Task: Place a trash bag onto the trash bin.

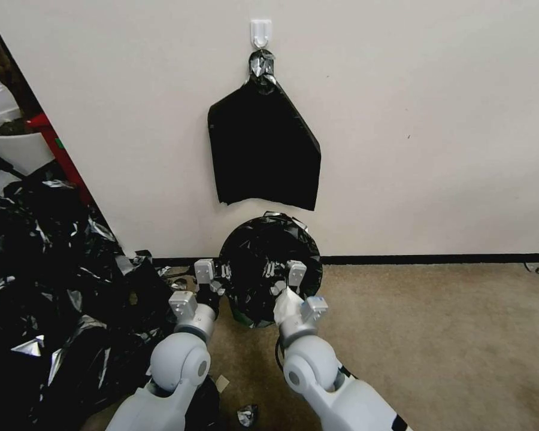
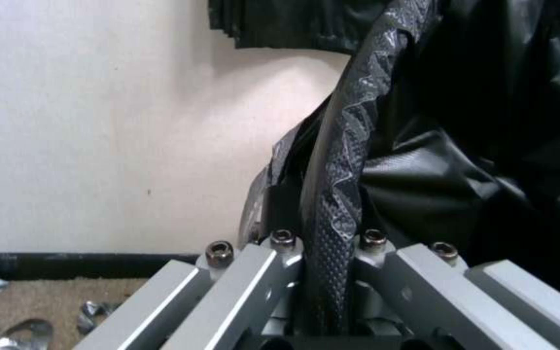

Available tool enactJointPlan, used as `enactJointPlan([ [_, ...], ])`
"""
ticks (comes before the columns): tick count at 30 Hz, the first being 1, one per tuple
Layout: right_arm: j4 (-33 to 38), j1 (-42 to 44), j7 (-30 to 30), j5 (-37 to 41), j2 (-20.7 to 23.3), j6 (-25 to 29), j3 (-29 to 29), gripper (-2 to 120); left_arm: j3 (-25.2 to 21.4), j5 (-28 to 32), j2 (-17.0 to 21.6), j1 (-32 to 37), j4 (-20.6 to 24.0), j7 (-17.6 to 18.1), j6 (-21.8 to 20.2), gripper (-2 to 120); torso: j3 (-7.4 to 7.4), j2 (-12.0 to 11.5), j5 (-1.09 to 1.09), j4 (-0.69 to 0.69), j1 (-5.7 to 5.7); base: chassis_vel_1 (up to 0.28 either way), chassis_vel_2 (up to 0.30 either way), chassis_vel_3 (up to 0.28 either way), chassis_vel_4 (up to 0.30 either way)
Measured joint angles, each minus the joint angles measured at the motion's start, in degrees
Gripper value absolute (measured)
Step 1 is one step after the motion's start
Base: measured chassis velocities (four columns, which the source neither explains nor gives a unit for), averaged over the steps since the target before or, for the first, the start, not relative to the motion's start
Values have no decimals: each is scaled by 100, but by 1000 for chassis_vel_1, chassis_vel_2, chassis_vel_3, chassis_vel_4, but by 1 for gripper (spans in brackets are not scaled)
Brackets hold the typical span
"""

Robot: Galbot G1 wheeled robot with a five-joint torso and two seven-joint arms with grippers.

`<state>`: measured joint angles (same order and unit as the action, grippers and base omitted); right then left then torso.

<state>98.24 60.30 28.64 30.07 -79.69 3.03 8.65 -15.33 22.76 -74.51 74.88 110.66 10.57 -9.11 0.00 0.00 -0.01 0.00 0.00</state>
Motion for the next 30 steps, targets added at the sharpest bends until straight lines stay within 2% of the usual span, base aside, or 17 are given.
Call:
enactJointPlan([
  [3,-62,-176,338,51,29,-351,78,0,39,-160,-16,33,-1,-41,59,3,0,0,1,0,0,0,0,0,0],
  [6,-41,-471,993,423,139,-1154,275,0,106,-471,-33,108,-1,-160,208,3,0,0,1,0,0,0,0,0,0],
  [7,-41,-471,993,423,139,-1154,275,0,106,-471,-33,108,-1,-160,208,3,0,0,1,0,0,0,0,0,0],
  [9,6,-622,1292,759,213,-1687,379,0,120,-681,-37,153,-1,-250,331,3,0,0,1,0,0,0,0,0,0],
  [10,6,-622,1292,759,213,-1687,379,0,120,-681,-37,153,-1,-250,331,3,0,0,1,0,0,0,0,0,0],
  [12,12,-757,1514,1131,296,-2153,468,0,122,-788,-34,211,22,-347,456,3,0,0,1,0,0,0,0,0,0],
  [14,-41,-866,1597,1347,328,-2376,496,0,115,-814,-25,268,64,-419,542,3,0,0,1,0,0,0,0,0,0],
  [25,-1033,-1317,1658,1469,276,-2506,495,0,115,-818,-5,476,246,-574,624,3,0,0,1,0,0,0,0,0,0],
  [30,-1208,-1364,1629,1281,293,-2487,451,0,128,-811,-2,494,295,-591,594,3,0,0,1,0,0,0,0,0,0],
])
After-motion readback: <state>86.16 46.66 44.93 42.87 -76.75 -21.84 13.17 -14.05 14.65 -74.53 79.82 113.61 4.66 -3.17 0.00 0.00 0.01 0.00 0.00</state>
